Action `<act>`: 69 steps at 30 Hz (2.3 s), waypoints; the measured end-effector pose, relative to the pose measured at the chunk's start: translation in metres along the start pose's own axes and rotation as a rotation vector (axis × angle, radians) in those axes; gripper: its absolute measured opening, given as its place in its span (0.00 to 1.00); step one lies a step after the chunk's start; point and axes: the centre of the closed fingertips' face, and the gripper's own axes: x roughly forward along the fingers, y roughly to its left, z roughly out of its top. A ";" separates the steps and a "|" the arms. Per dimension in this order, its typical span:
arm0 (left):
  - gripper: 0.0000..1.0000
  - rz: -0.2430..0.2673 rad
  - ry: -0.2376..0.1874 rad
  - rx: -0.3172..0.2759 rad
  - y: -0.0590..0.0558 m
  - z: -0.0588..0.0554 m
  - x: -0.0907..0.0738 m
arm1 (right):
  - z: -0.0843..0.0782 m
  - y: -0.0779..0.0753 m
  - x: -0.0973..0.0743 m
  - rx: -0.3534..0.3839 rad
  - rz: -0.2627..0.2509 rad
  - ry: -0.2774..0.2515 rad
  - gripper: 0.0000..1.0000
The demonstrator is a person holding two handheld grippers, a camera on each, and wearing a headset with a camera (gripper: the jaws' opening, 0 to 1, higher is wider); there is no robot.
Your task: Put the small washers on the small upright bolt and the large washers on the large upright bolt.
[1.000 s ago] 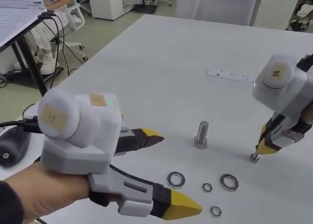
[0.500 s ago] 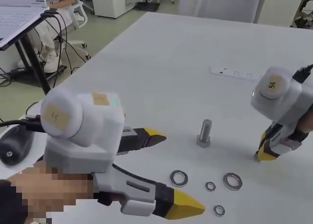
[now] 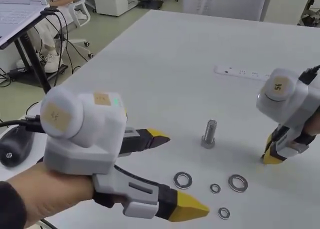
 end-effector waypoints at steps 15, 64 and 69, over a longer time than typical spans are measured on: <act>0.83 -0.005 -0.001 -0.004 -0.001 -0.001 0.000 | 0.000 -0.002 0.001 -0.009 -0.011 0.004 0.15; 0.83 -0.022 0.003 0.018 -0.004 -0.001 0.002 | -0.038 0.031 -0.021 0.089 -0.049 -0.045 0.28; 0.83 -0.021 -0.002 0.021 -0.004 0.001 0.001 | -0.037 0.041 -0.024 0.091 -0.046 -0.054 0.29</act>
